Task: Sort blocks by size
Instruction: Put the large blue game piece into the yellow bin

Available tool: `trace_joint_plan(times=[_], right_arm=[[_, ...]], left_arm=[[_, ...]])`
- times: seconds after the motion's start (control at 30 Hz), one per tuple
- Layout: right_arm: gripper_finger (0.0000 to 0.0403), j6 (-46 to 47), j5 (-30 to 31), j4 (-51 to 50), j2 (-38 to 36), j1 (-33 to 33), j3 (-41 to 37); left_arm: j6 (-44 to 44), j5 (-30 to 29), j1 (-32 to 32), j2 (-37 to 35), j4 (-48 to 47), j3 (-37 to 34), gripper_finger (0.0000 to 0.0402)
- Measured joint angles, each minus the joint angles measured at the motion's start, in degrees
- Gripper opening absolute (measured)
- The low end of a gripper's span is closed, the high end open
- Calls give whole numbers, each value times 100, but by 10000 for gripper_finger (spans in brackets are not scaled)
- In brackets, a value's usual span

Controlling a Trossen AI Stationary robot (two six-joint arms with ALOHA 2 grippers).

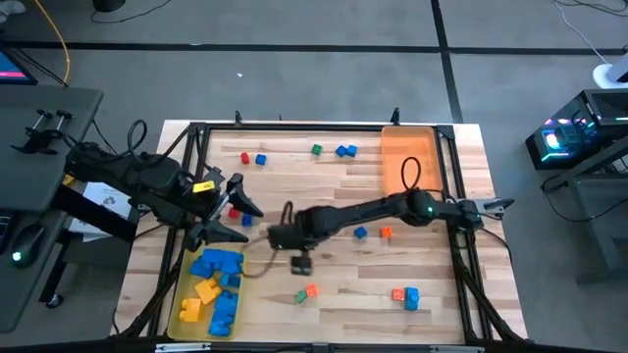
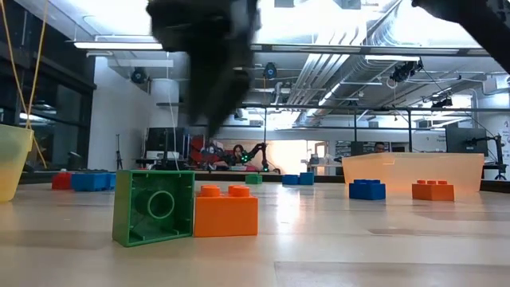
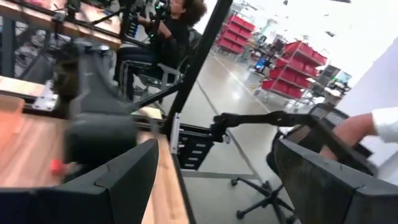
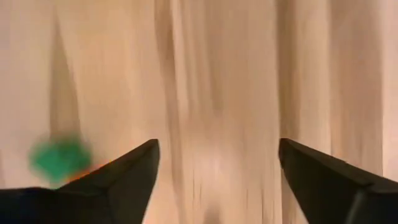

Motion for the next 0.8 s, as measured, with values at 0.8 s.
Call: trace_joint_plan(times=[0.8], right_arm=[[205,11002,-791,2591,-6434,3466,-7878]], left_arm=[[319,50,196,-2,-581,0,307]])
